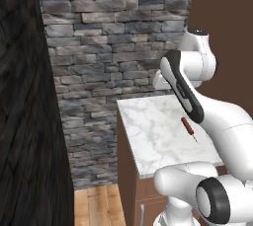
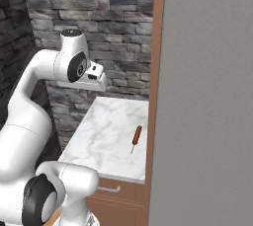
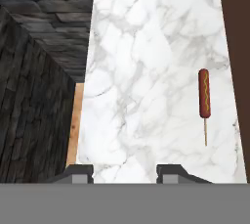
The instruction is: Store the hot dog in the freezer for long-term storage. Close the freezer door after placing the cooked food.
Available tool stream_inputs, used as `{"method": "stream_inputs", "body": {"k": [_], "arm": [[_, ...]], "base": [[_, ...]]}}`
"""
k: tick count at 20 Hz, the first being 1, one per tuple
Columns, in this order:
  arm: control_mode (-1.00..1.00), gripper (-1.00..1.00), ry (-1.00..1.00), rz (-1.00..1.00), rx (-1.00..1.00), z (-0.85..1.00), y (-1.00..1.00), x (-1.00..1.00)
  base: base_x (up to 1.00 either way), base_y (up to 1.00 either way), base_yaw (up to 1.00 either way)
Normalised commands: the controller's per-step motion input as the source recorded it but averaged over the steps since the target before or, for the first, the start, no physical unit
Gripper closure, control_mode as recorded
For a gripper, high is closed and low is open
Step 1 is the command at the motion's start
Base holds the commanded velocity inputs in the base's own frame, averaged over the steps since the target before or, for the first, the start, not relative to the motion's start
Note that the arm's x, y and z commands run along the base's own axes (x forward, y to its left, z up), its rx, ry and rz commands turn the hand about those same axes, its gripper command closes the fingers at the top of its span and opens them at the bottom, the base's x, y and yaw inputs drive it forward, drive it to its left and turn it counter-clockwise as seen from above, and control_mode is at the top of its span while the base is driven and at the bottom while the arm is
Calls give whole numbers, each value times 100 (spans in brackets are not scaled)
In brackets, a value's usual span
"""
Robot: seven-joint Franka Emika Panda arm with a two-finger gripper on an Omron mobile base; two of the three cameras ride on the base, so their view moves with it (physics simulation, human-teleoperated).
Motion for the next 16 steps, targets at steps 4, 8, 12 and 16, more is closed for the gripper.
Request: {"method": "stream_inputs", "body": {"k": [4,8,12,16], "arm": [[-100,-100,4,-1,-1,-4,-11,0],[-100,-100,0,-5,-1,-35,-40,-1],[-100,-100,0,-6,-2,-34,-33,-6],[-100,-100,0,-7,-7,-39,-25,-1]], "base": [[0,0,0],[0,0,0],[0,0,0],[0,0,0]]}}
